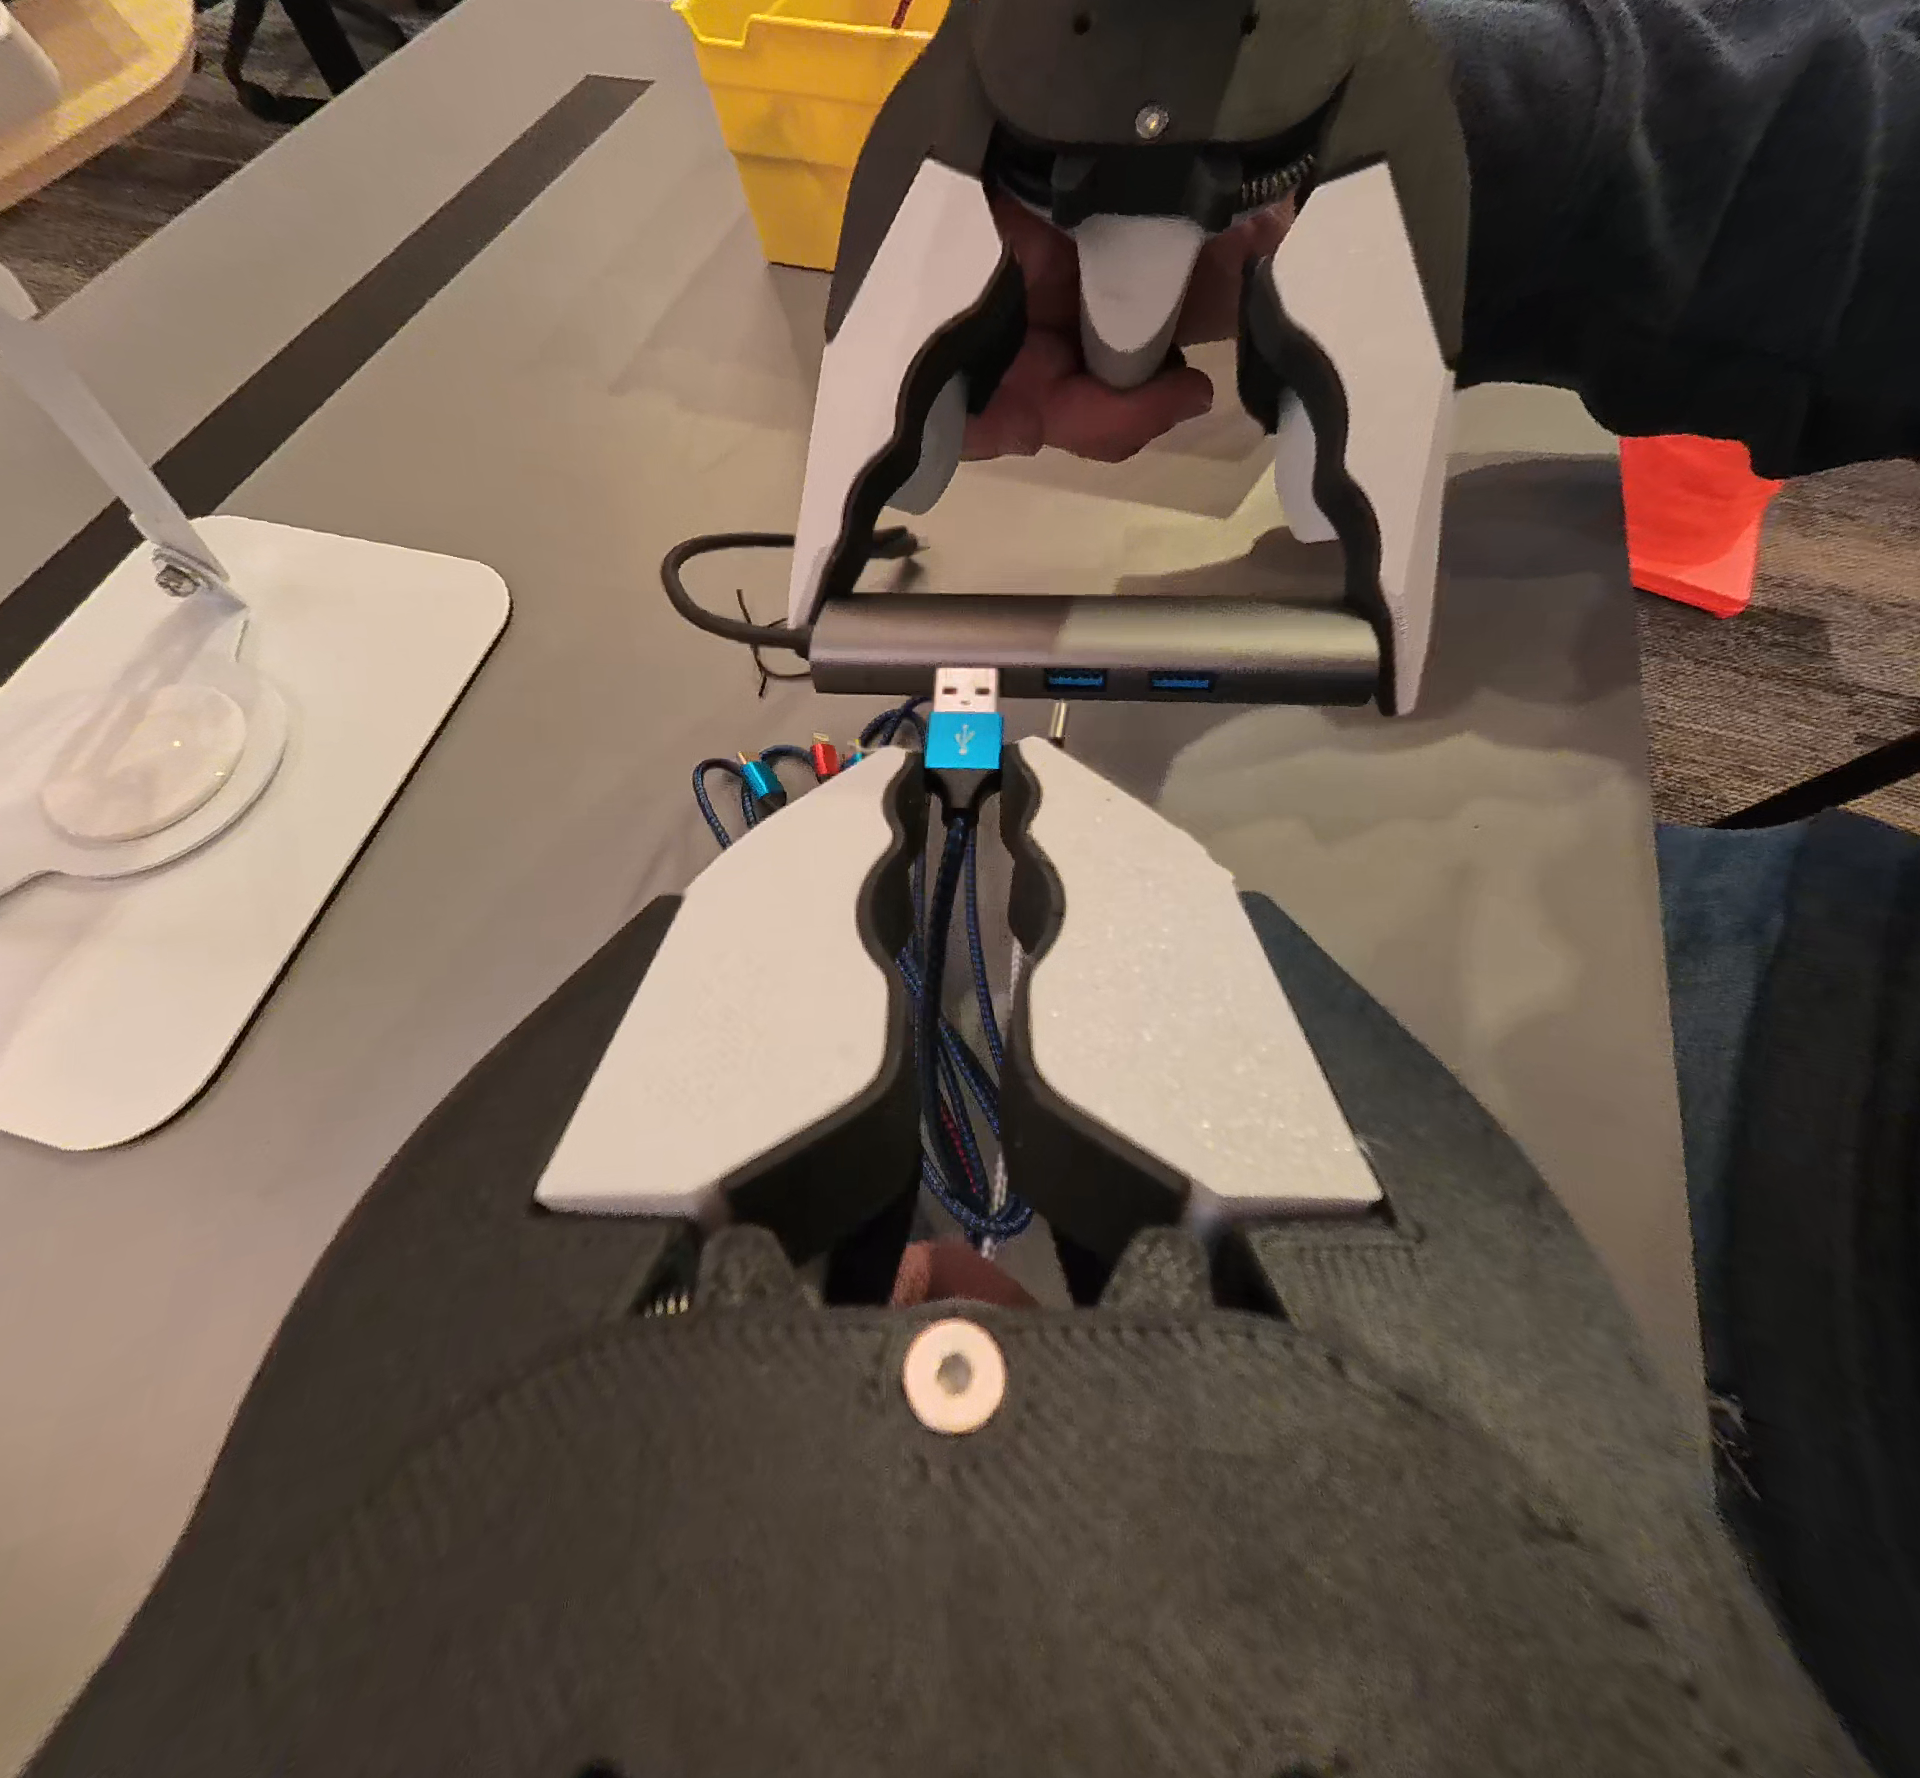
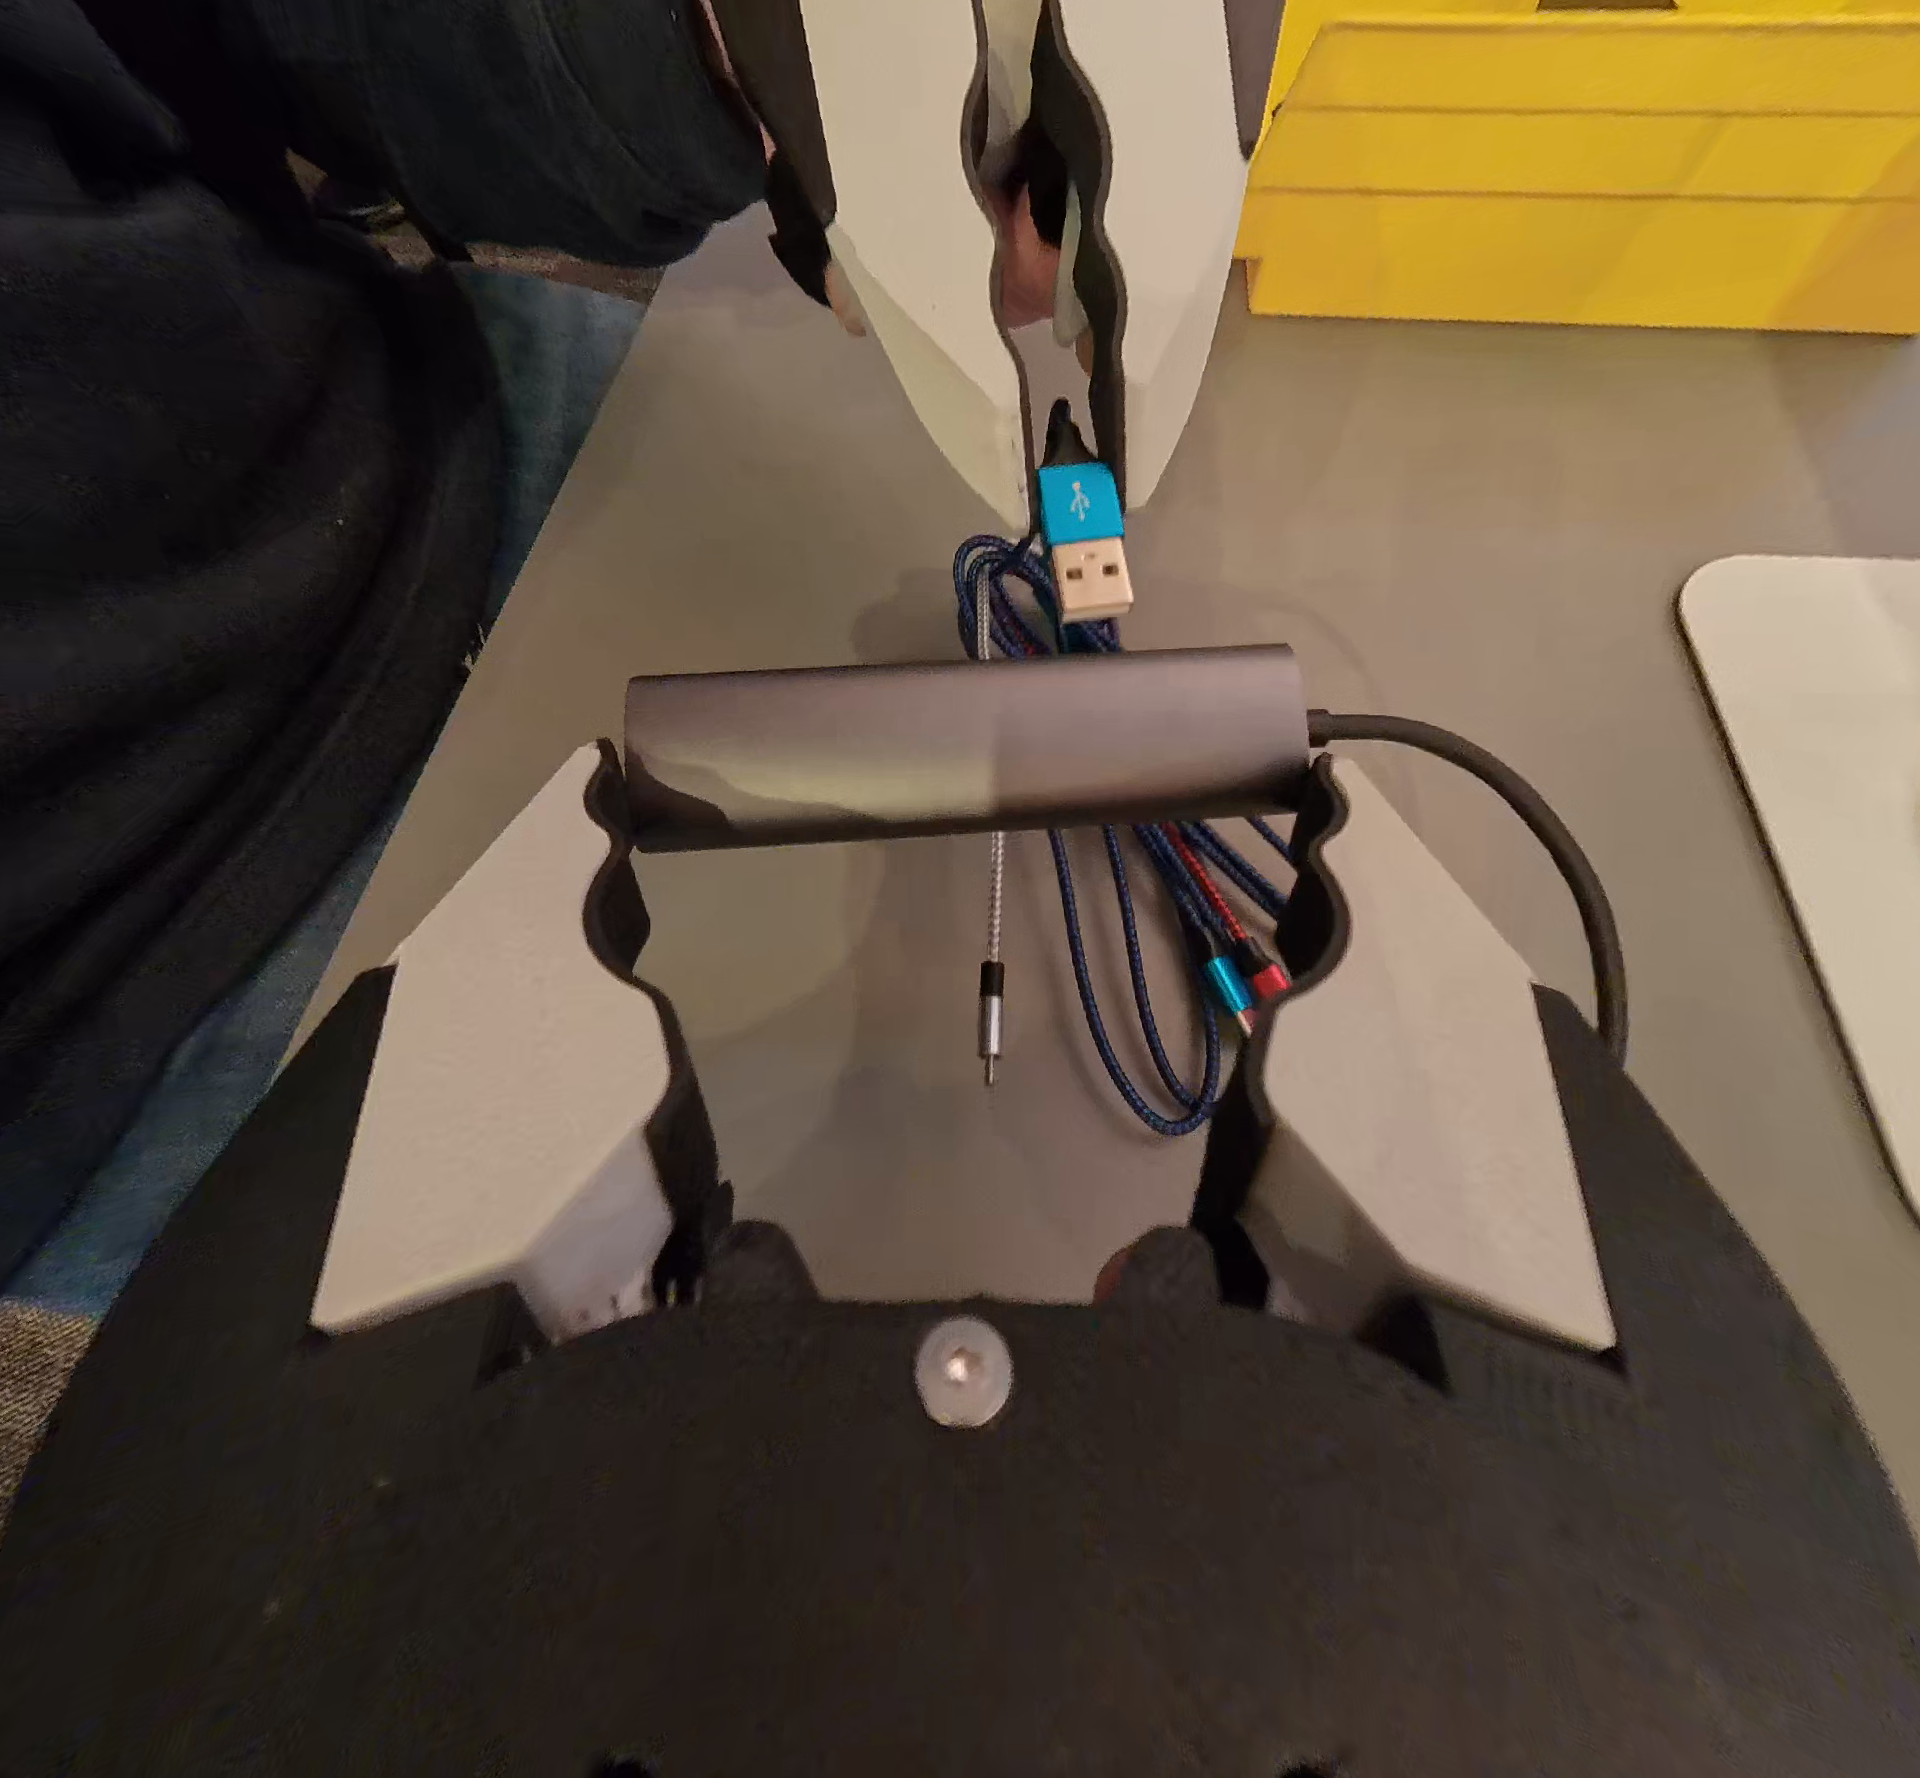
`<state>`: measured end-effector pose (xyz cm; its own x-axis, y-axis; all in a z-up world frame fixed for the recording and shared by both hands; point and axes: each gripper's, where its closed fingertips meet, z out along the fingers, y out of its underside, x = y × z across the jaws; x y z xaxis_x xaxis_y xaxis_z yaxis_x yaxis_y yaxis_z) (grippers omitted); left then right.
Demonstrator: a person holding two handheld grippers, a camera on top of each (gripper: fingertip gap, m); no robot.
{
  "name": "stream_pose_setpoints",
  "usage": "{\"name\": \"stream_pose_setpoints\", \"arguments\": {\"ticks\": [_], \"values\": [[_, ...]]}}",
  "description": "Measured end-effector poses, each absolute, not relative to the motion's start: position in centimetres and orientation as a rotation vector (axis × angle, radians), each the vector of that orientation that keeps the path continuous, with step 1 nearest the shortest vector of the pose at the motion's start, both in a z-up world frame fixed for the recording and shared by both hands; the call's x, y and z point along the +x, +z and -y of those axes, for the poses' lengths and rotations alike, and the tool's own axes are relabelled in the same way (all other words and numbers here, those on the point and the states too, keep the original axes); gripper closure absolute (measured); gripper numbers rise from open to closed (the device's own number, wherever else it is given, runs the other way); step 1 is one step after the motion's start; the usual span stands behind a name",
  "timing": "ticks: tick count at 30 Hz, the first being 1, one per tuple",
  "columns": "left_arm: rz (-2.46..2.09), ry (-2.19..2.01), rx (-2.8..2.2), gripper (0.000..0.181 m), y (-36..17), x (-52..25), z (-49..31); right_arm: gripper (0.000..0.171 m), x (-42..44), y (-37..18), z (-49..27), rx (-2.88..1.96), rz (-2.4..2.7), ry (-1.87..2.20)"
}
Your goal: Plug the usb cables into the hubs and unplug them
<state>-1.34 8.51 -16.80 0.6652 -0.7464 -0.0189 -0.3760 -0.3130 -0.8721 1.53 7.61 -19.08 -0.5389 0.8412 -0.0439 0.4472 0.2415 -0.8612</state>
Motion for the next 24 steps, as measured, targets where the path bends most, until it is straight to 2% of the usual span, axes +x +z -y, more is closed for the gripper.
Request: {"name": "stream_pose_setpoints", "arguments": {"ticks": [9, 17, 24], "values": [[-0.898, -0.418, -1.911, 0.168, -18.2, -1.8, -7.9, 0.047, 2.4, -22.3, -6.3, -1.332, 2.116, 1.274], [-0.946, -0.341, -1.908, 0.168, -18.7, -1.9, -7.8, 0.047, 2.9, -28.0, -6.0, -1.344, 2.317, 0.858], [-0.981, -0.308, -1.902, 0.168, -19.7, -2.0, -7.5, 0.046, 3.0, -26.9, -4.9, -1.455, 2.238, 1.077]]}}
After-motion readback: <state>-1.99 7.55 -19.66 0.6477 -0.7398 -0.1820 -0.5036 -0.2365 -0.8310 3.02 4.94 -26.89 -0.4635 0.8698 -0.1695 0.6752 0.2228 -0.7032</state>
